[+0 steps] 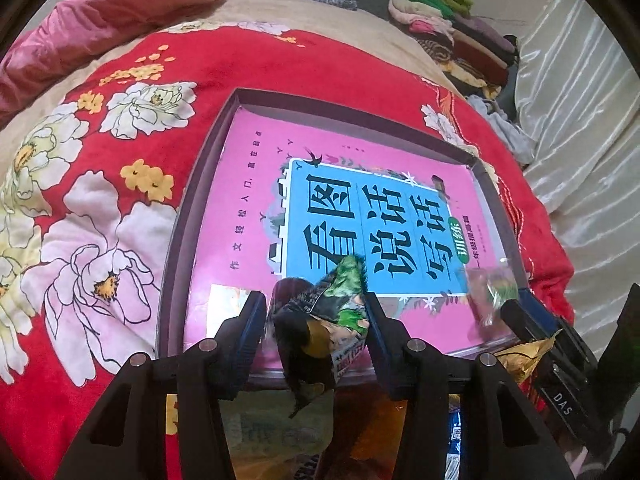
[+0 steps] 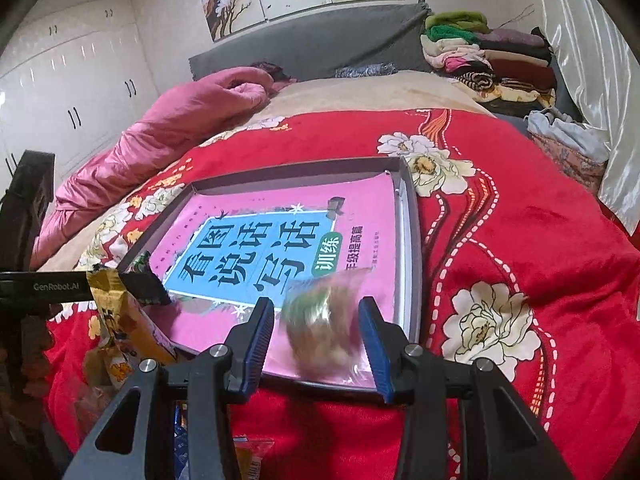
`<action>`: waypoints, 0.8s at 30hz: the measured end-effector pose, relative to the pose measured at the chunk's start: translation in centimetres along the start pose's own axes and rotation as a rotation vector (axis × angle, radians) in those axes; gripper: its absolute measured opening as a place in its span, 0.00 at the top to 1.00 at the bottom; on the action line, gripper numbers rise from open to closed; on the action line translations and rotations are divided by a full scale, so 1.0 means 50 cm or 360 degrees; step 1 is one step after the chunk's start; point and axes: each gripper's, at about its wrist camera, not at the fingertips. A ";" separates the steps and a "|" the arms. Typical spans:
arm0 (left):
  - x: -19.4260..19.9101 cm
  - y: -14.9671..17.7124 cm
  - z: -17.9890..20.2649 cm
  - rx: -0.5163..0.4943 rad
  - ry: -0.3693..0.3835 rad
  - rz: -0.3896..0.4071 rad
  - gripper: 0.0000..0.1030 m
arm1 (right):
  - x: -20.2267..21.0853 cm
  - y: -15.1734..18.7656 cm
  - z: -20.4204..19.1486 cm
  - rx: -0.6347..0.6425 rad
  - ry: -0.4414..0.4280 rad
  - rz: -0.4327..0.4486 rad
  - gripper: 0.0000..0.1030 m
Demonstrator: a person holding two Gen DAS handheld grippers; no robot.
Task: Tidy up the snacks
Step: 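Carry the cookie bag into the pink tray with the right tool while the left tool carries the candy packets, then release the candy packets in the tray with the left tool while the right tool withdraws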
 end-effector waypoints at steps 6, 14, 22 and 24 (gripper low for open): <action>0.001 0.002 -0.003 0.0003 0.0001 0.0006 0.53 | -0.004 0.004 -0.002 0.0019 0.0016 -0.0023 0.57; -0.003 -0.005 -0.021 -0.0008 -0.0043 0.0031 0.53 | 0.000 0.002 0.000 0.0014 0.0032 -0.0023 0.57; 0.001 -0.011 -0.033 0.0025 0.0012 0.0053 0.53 | 0.013 0.000 -0.006 0.0028 -0.0008 0.0014 0.57; 0.001 -0.011 -0.035 0.0038 0.0024 0.0052 0.53 | 0.015 -0.001 -0.006 0.0027 -0.0011 0.0023 0.57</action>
Point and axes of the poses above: each gripper's, at about its wrist camera, not at the fingertips, and x roughly against the way its jaws point, z to its right, y to its underside, and after that the axes turned 1 degree about -x, right-handed
